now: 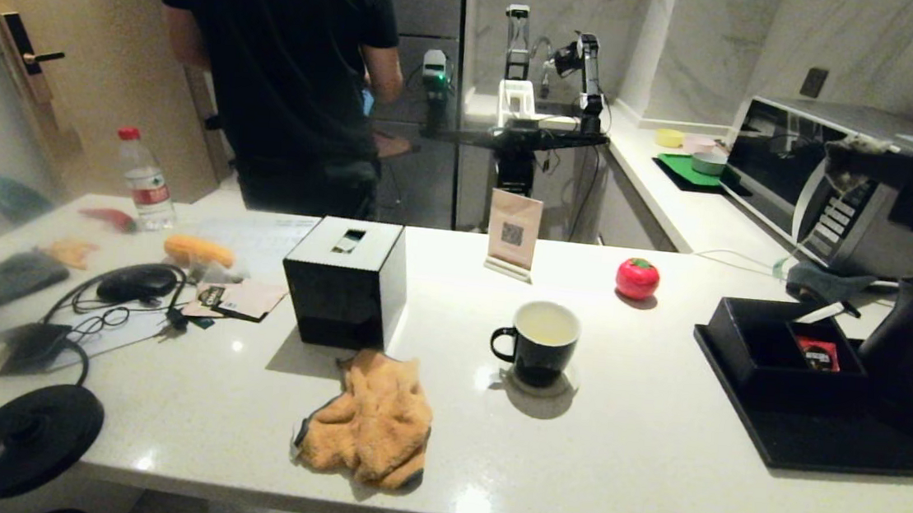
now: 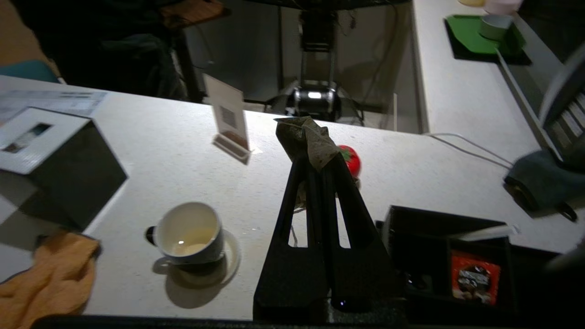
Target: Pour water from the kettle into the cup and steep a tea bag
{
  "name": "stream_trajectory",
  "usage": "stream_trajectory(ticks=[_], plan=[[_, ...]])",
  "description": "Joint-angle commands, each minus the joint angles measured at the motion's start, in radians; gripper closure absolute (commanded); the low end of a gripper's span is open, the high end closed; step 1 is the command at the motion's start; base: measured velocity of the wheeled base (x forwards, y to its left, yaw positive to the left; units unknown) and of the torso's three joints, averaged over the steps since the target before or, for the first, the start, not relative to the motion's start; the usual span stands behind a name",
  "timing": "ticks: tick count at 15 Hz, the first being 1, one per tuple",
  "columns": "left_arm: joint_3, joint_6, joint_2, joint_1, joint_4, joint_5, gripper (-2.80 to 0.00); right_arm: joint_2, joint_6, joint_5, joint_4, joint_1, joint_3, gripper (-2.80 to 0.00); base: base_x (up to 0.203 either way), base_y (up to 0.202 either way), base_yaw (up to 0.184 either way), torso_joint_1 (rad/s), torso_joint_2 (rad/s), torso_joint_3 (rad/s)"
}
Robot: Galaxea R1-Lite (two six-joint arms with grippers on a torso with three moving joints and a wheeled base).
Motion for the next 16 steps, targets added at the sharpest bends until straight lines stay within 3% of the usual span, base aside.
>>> stream_trajectory(ticks=[1, 4, 8, 10, 13, 16], plan=[[0.000, 0.000, 0.001, 0.000, 0.000, 0.000, 0.00, -0.042, -0.008, -0.003, 0.000, 0.053, 0.005, 0.00, 0.000, 0.000, 0.000, 0.000, 0.00, 0.000], [0.000, 0.001, 0.001, -0.001, 0.000, 0.000, 0.00, -0.055, -0.079, -0.025, 0.000, 0.090, 0.008, 0.00, 0.000, 0.000, 0.000, 0.000, 0.00, 0.000], [0.000, 0.010, 0.001, 0.000, 0.000, 0.000, 0.00, -0.052, -0.085, -0.033, 0.000, 0.139, 0.009, 0.00, 0.000, 0.000, 0.000, 0.000, 0.00, 0.000], [-0.002, 0.020, 0.001, 0.000, 0.002, -0.003, 0.00, -0.050, -0.084, -0.073, 0.001, 0.176, 0.011, 0.00, 0.000, 0.000, 0.000, 0.000, 0.00, 0.000], [-0.009, 0.086, 0.001, 0.000, 0.003, -0.025, 0.00, -0.045, -0.083, -0.080, 0.002, 0.182, 0.012, 0.00, 0.000, 0.000, 0.000, 0.000, 0.00, 0.000], [-0.066, 0.093, 0.006, 0.000, 0.046, -0.066, 0.00, -0.045, -0.082, -0.080, 0.002, 0.182, 0.013, 0.00, 0.000, 0.000, 0.000, 0.000, 0.00, 0.000]])
